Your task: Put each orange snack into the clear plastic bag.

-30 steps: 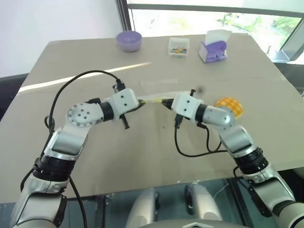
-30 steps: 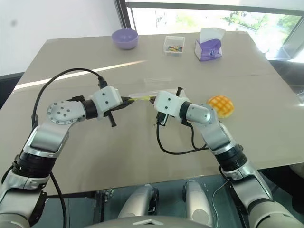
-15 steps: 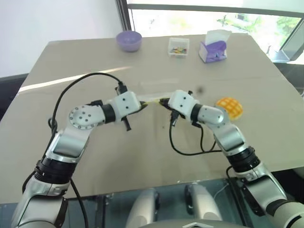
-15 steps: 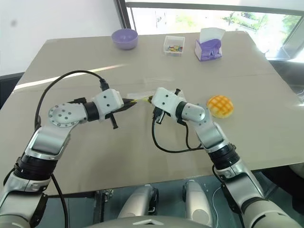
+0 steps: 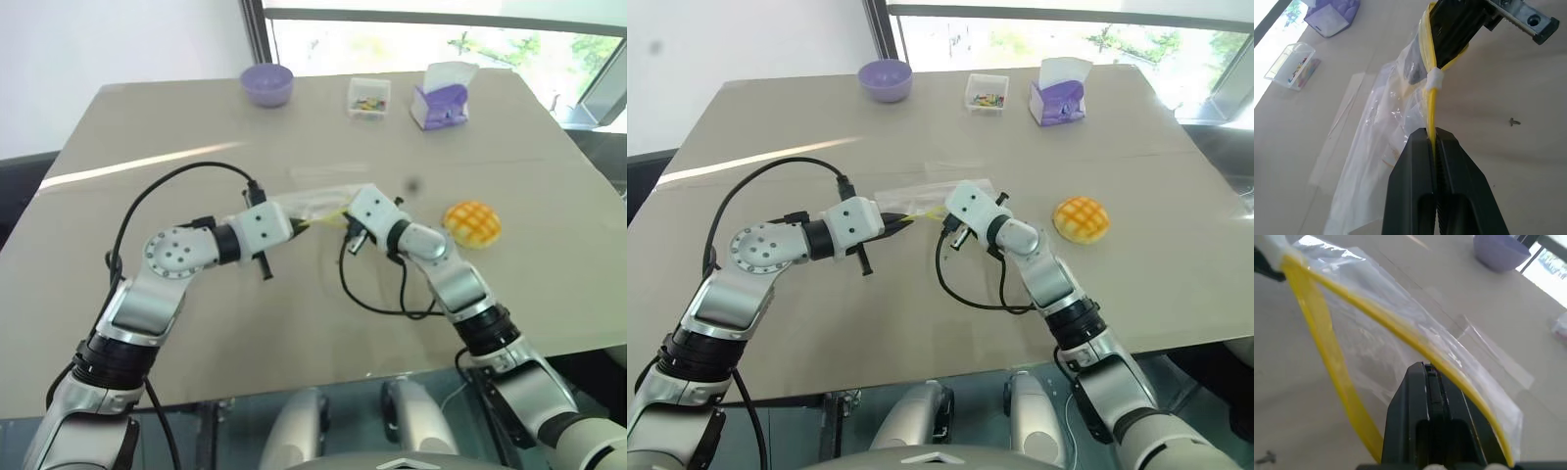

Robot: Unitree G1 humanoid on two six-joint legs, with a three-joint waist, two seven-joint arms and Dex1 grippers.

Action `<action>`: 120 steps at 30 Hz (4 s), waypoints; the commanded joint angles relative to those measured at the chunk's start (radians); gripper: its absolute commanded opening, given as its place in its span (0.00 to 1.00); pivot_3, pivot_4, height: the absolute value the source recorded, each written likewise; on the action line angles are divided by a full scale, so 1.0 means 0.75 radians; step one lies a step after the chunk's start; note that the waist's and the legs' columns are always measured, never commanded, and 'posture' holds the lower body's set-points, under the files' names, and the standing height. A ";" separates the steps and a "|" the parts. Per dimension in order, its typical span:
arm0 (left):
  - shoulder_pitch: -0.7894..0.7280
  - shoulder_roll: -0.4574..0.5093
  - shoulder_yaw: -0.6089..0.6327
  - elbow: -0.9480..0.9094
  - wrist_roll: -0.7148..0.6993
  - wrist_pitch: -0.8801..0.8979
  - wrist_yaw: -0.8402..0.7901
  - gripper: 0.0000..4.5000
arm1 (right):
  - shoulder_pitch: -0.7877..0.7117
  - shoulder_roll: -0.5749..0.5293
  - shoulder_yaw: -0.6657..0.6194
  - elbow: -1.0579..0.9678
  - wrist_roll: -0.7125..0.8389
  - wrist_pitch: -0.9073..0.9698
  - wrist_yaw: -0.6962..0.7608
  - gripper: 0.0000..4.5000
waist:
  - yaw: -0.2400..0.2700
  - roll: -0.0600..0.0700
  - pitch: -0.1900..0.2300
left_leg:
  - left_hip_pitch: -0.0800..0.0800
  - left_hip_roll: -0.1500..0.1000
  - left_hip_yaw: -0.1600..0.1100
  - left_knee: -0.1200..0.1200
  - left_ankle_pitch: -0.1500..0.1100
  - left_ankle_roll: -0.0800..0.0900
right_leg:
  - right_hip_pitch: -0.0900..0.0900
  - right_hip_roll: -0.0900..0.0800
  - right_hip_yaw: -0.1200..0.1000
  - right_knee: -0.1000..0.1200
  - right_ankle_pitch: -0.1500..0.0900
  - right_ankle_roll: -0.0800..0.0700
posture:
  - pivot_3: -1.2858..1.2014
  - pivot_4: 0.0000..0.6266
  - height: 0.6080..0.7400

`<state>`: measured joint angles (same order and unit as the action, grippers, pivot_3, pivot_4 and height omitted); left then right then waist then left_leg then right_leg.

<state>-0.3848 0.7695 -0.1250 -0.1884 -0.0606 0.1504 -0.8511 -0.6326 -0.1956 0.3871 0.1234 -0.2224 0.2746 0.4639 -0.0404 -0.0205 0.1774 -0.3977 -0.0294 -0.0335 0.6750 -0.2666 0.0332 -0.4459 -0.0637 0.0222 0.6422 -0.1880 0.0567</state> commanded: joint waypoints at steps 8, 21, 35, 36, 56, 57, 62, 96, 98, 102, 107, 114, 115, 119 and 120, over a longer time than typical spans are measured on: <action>0.016 -0.018 0.058 -0.032 -0.014 0.027 0.019 0.00 | -0.046 -0.158 0.218 0.247 -0.395 -0.412 -0.151 0.01 | -0.002 0.000 0.000 | 0.000 0.000 0.000 0.000 0.001 -0.002 | 0.000 0.000 0.000 0.000 0.000 0.000 | 0.52 0.24 1.00; 0.027 -0.024 0.067 -0.045 -0.017 0.057 0.028 0.00 | -0.056 -0.125 0.130 0.318 -0.402 -0.324 -0.112 0.13 | -0.001 -0.001 -0.001 | 0.003 0.000 0.000 0.000 -0.001 0.001 | 0.003 0.000 0.001 0.001 0.000 0.000 | 0.52 0.24 1.00; -0.021 -0.047 0.038 -0.012 0.045 0.148 0.085 0.00 | -0.051 -0.187 0.102 0.184 -0.411 -0.382 -0.053 0.87 | 0.000 -0.001 -0.001 | 0.004 0.000 -0.001 0.000 -0.001 0.001 | 0.003 0.000 0.000 0.001 0.000 0.000 | 0.52 0.24 1.00; -0.026 -0.050 0.035 -0.009 0.051 0.153 0.089 0.00 | -0.051 -0.191 0.096 0.177 -0.403 -0.383 -0.043 0.87 | 0.000 -0.001 -0.001 | 0.004 0.000 -0.001 0.000 -0.001 0.001 | 0.003 0.000 0.000 0.001 0.000 0.000 | 0.52 0.24 1.00; -0.064 -0.110 0.011 -0.062 0.097 0.300 0.144 0.00 | -0.031 -0.234 0.008 0.086 -0.299 -0.353 0.061 0.29 | 0.001 -0.001 -0.001 | 0.003 0.000 0.000 0.000 -0.001 0.001 | 0.003 0.000 0.001 0.000 0.000 0.000 | 0.52 0.24 1.00; -0.066 -0.112 0.010 -0.061 0.100 0.304 0.145 0.00 | -0.026 -0.237 0.001 0.073 -0.289 -0.346 0.073 0.42 | 0.001 -0.001 -0.001 | 0.003 0.000 -0.001 0.000 -0.001 0.001 | 0.003 0.000 0.001 0.000 0.000 0.000 | 0.52 0.24 1.00; -0.081 -0.116 0.013 -0.033 0.119 0.321 0.156 0.00 | 0.102 -0.305 -0.139 -0.221 -0.032 -0.276 0.266 0.59 | 0.008 -0.001 -0.001 | 0.003 0.000 0.000 0.000 -0.001 0.001 | 0.003 0.000 0.001 0.000 0.000 0.000 | 0.52 0.24 1.00; -0.147 -0.136 0.032 0.070 0.125 0.291 0.167 0.00 | 0.463 -0.408 -0.594 -0.214 0.220 0.211 -0.062 0.29 | 0.038 -0.002 -0.002 | 0.016 0.001 -0.004 0.005 -0.002 0.004 | 0.021 0.000 -0.004 -0.003 0.000 0.001 | 0.52 0.24 1.00; -0.147 -0.144 0.037 0.063 0.117 0.303 0.171 0.00 | 0.461 -0.430 -0.576 -0.261 0.226 0.138 -0.029 0.22 | 0.036 -0.001 -0.001 | 0.016 0.001 -0.004 0.005 -0.002 0.004 | 0.021 0.000 -0.004 -0.002 0.000 0.001 | 0.52 0.24 1.00; -0.164 -0.162 0.045 0.056 0.100 0.343 0.175 0.00 | 0.443 -0.453 -0.556 -0.432 0.330 0.089 0.112 0.22 | 0.030 0.000 -0.001 | 0.016 0.001 -0.002 0.005 -0.002 0.004 | 0.020 0.000 -0.003 -0.002 0.000 0.001 | 0.52 0.24 1.00; -0.198 -0.174 0.037 0.055 0.093 0.413 0.174 0.00 | 0.405 -0.511 -0.471 -0.688 0.511 0.207 0.352 0.22 | 0.032 -0.001 -0.001 | 0.016 0.003 -0.003 0.005 -0.003 0.004 | 0.020 0.001 -0.003 -0.002 0.000 0.001 | 0.52 0.24 1.00; -0.195 -0.180 0.021 0.011 0.095 0.385 0.167 0.00 | 0.291 -0.469 -0.349 -0.662 0.501 0.228 0.354 0.22 | 0.036 -0.001 -0.001 | 0.015 0.003 -0.002 0.005 -0.003 0.005 | 0.019 0.001 -0.003 -0.002 0.000 0.001 | 0.52 0.24 1.00; -0.188 -0.179 0.018 0.005 0.097 0.380 0.167 0.00 | 0.271 -0.457 -0.333 -0.640 0.500 0.221 0.355 0.22 | 0.035 -0.001 -0.001 | 0.015 0.003 -0.002 0.005 -0.003 0.005 | 0.019 0.001 -0.003 -0.002 0.000 0.001 | 0.52 0.24 1.00; -0.161 -0.180 0.018 -0.028 0.090 0.353 0.157 0.00 | 0.187 -0.397 -0.266 -0.518 0.467 0.178 0.349 0.22 | 0.034 -0.001 -0.001 | 0.015 0.003 -0.002 0.005 -0.003 0.004 | 0.019 0.001 -0.003 -0.002 0.000 0.000 | 0.52 0.24 1.00; -0.152 -0.176 0.015 -0.041 0.090 0.337 0.151 0.00 | 0.166 -0.382 -0.251 -0.479 0.458 0.163 0.351 0.22 | 0.035 -0.001 -0.001 | 0.015 0.003 -0.002 0.005 -0.003 0.004 | 0.019 0.001 -0.003 -0.002 0.000 0.000 | 0.52 0.24 1.00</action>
<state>-0.5012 0.6308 -0.1263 -0.1643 0.0151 0.4359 -0.7355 -0.4778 -0.4917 0.1922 -0.2517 0.1313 0.4307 0.7328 -0.0143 -0.0210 0.1770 -0.3862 -0.0269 -0.0351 0.6787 -0.2686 0.0365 -0.4316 -0.0631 0.0200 0.6406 -0.1882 0.0570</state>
